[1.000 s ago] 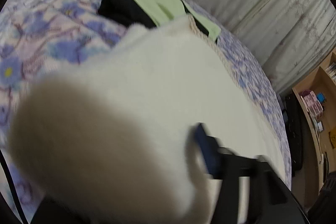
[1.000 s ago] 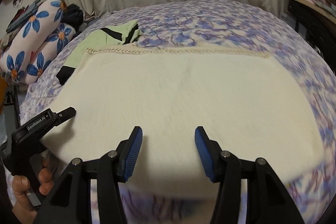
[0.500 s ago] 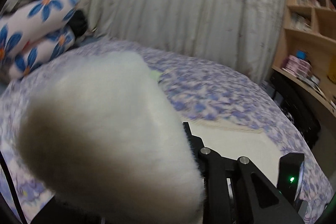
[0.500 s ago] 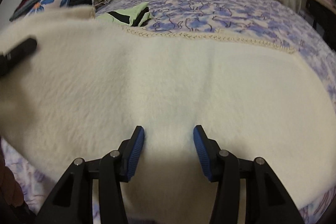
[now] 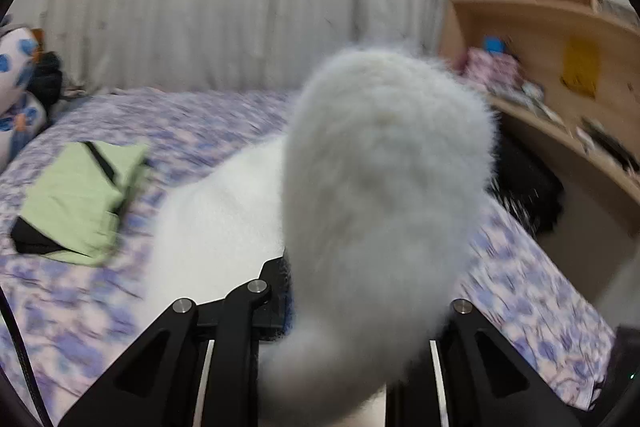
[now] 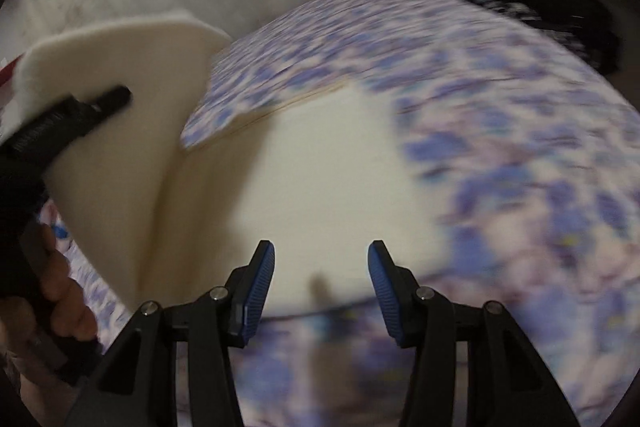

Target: Fold large clothes

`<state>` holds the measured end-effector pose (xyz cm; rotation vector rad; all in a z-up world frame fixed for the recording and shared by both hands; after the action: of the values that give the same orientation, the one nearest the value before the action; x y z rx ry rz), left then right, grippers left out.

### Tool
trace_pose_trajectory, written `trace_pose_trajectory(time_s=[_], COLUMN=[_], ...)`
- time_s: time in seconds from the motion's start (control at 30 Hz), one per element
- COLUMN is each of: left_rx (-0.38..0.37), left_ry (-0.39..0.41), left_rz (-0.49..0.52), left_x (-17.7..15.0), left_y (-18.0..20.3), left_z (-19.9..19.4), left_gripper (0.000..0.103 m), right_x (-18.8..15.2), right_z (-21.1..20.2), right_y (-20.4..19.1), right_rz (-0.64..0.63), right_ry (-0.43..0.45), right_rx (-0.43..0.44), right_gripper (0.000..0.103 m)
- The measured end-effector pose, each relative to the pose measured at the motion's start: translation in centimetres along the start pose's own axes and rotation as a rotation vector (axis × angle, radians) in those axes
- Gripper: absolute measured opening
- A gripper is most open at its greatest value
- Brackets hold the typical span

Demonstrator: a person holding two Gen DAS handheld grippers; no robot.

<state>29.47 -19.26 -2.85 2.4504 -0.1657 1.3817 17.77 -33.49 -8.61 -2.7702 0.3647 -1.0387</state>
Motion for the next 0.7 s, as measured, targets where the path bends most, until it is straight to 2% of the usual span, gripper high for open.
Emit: trace_pose_trajectory(time_s=[0.1,0.2,0.3,0.47,0.57,0.63,0.7], left_rx=[-0.023,0.033,0.044,-0.007,-0.049,-0.109,-0.139], left_ry=[-0.114,-0.204,-0.196,-0.235,-0.271,-0.283,-0.267], left_rz=[0.076,0.185,0.23,0.204,0.171,0.122,0.091], left_x=[-3.2,-6.9,-8.2,-7.6,-6.9,-6.4,-6.2], left_y=[4.1,6.7,6.9,5.2,5.1,4.8,4.7], left_z=[4.3,7.7,7.9,6.9,5.8,4.8,3.2], left_gripper=[0.018,0.018,0.019,0.023,0.042,0.075,0.083], right_x=[0.2,-0.6,-1.4,-2.1,-2.0,-1.9,-1.8], right_z=[-0.5,0.0,0.4,1.0,0.8,0.6,0.3], right_y=[3.4,5.9,6.8,7.0,6.8,6.6,6.5], right_rz=[0.037,0.076,0.084,0.079,0.078,0.078,0.078], right_ry=[0.009,-0.021,-0.046,-0.068,-0.064,-0.064,-0.065], right_rx=[-0.057,-0.083,-0.087,-0.078,-0.068,-0.059,-0.055], right_gripper=[0.049,0.049,0.049,0.049,0.049,0.05,0.051])
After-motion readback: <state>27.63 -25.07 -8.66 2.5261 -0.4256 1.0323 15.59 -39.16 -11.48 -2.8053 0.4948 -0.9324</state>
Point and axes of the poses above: each gripper's, at about its wrist camera, not at the fingertips, and z roughly the way its jaws point, y to its right, x to its top, the point moved 2 cm from there along z, roughly the way its jaws point, and after that the axes turned 7 degrees about -x, right-handed, at the moved point
